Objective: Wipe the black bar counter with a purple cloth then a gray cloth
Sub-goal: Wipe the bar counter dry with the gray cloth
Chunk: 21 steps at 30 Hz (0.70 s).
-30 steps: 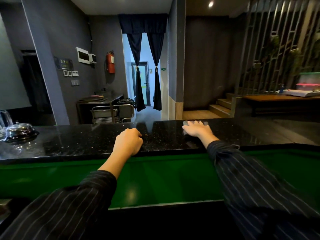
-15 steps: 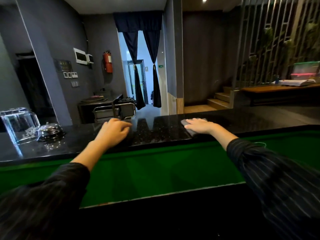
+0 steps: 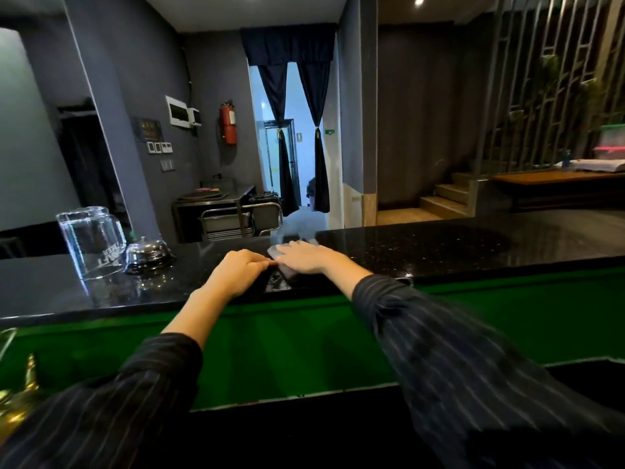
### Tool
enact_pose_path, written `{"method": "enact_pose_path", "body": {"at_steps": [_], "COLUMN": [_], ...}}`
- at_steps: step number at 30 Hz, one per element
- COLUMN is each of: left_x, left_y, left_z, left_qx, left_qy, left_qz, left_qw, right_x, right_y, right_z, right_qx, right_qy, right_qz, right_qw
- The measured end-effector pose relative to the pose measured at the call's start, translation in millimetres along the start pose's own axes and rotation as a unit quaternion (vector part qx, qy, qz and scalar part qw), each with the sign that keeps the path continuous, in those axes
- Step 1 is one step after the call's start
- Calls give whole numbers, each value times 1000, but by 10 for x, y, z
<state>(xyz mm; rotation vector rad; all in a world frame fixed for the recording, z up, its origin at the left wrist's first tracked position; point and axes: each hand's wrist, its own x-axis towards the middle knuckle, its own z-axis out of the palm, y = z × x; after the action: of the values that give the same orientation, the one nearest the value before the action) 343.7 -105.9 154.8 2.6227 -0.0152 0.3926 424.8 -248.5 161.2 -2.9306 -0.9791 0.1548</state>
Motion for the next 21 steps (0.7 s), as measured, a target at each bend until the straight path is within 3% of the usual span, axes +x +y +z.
{"method": "enact_pose_path", "body": {"at_steps": [3,7,12,14,21], "left_x": [-143,-358,-368,-382,-383], "left_y": [-259,-423,-356,-366,-385], "left_z": [-191,-144,-59,-41,11], "left_qx": [22,111,146,157,183], "left_qy": [-12,18,83,115,236], "left_qz": [16,37,46,45,19], "left_qw": [1000,993,985,980,954], "right_x": [-123,-147,199,644,1044], "right_y": [457,1422,1469,1381,-440], "right_z": [-81,-136,-203,-163,-35], "right_qx": [35,35,42,52,33], "right_qy": [22,30,-5,2,-1], "right_qz": [11,175,258,237,30], "right_qw": [999,984,965,970,999]}}
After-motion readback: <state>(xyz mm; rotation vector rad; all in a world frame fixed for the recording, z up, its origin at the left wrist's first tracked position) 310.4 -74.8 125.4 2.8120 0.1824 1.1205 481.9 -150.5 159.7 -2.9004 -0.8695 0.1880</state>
